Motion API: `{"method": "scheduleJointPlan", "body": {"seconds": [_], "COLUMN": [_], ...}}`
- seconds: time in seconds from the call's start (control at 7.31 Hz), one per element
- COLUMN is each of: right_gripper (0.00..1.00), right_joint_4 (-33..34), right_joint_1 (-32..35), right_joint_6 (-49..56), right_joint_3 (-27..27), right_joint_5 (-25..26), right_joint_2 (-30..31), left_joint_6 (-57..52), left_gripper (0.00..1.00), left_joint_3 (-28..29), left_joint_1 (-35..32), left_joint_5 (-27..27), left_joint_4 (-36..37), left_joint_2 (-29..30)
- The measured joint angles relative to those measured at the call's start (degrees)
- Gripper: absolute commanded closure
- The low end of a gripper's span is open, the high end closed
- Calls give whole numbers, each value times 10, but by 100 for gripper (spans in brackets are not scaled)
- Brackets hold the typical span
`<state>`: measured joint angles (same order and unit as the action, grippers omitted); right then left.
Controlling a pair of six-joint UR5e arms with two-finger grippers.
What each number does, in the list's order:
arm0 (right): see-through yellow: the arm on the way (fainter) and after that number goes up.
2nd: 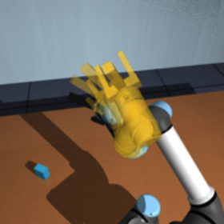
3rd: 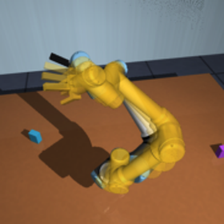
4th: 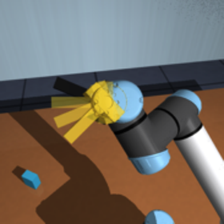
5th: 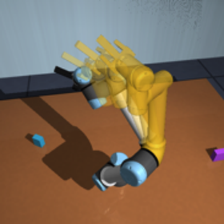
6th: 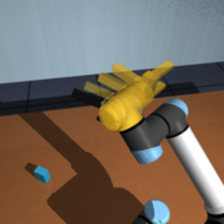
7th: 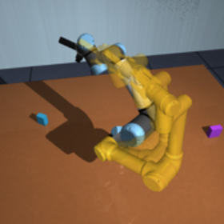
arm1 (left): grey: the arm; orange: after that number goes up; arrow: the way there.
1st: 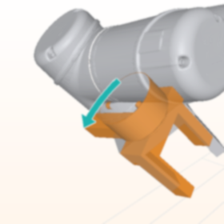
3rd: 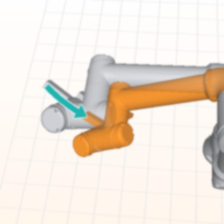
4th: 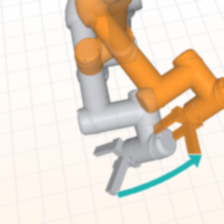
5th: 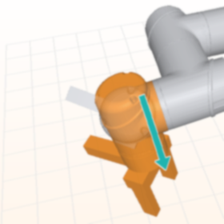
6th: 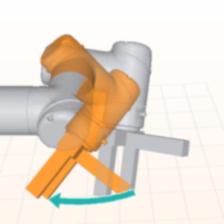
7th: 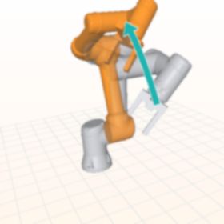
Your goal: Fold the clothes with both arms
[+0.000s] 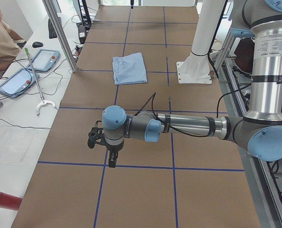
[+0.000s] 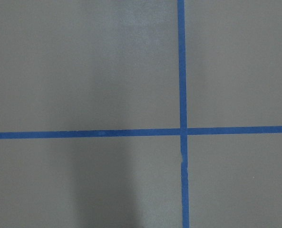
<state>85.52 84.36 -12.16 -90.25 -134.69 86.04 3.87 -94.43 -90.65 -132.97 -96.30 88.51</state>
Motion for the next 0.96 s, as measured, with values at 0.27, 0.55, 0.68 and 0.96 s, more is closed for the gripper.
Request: {"method": "scheduleJointPlan", "body": {"seconds": [0.27, 0.55, 0.68, 0.96], "right_gripper": [0, 0, 0, 0], "right_joint_4": [0, 0, 1, 1], "right_joint_1": [-1, -2, -2, -2], "right_joint_6": [-1, -2, -3, -7], "right_joint_3": [1, 1, 1, 1], "right_joint_5": [-2, -5, -6, -7], "right_joint_2": [0, 0, 0, 0], "left_joint_6": [2, 2, 3, 3], "left_gripper": [0, 0, 0, 0], "left_joint_3": [-1, -5, -7, -12], "left_joint_1": [0, 1, 1, 1], "left_joint_5": [0, 0, -1, -2], "left_joint_4": [-1, -1, -1, 0], "left_joint_2": [-2, -2, -1, 2]}}
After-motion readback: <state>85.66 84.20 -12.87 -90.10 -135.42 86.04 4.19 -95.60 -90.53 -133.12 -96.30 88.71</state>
